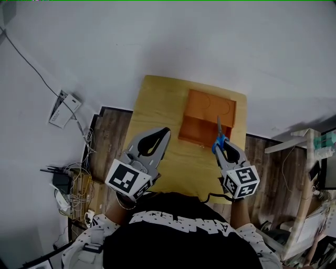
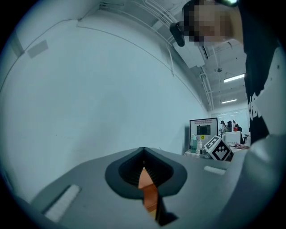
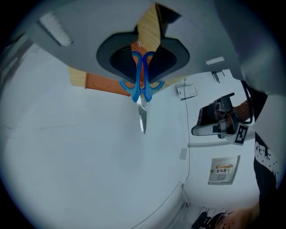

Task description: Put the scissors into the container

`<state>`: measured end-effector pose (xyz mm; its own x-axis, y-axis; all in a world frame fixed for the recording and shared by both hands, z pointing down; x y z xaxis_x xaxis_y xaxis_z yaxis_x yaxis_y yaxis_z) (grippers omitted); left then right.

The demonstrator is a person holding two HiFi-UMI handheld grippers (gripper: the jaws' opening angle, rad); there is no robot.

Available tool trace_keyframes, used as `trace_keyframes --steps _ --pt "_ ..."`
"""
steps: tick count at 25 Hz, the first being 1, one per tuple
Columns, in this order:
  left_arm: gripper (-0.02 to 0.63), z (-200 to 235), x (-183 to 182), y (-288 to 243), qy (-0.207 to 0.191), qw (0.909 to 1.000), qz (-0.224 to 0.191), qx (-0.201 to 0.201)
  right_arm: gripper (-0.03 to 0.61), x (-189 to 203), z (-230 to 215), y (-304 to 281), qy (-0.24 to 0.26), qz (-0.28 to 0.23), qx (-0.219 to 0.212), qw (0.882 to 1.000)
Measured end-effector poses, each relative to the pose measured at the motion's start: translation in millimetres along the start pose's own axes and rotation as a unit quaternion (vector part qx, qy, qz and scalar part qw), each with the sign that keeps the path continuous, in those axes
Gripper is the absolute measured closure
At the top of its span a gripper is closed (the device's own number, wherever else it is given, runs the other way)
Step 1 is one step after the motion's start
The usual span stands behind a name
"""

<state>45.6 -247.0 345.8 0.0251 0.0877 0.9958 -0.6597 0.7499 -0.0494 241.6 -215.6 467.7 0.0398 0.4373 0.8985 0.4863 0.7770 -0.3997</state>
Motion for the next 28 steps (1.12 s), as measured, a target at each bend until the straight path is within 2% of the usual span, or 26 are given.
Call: trace_keyframes --steps 4,8,16,22,28 --pt "0.612 9 3 0 0.004 0.9999 0.001 -0.011 0.477 7 -6 -11 0.031 0.035 0.004 0.999" --pt "0.612 18 8 1 0.010 0.9996 0.006 -0.025 0.477 10 -8 -21 0.039 0.044 -0.012 0.998" --pt "0.612 34 12 0 0.013 0.9990 0.012 -0.042 0.477 22 -20 -49 0.078 0.096 -0.017 0.992" --pt "0.612 38 15 -2 0.016 0.9984 0.016 -0.051 0.477 34 -31 -65 0.118 0.142 -0.029 0.982" --pt "0.612 39 16 -2 0.017 0.9980 0.020 -0.057 0.476 48 -34 -77 0.158 0.189 -0.053 0.968"
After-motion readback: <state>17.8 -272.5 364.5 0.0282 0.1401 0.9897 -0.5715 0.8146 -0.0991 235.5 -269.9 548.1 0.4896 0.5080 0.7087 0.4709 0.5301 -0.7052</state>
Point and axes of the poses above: the fingertips, and each gripper's own axes: y backward along the fingers, z to its left, x out of its underside, the point moved 2 cm from there along y, backward along the fingers, and after that the axes turned 5 degrees about -x, right-handed, at the moved point
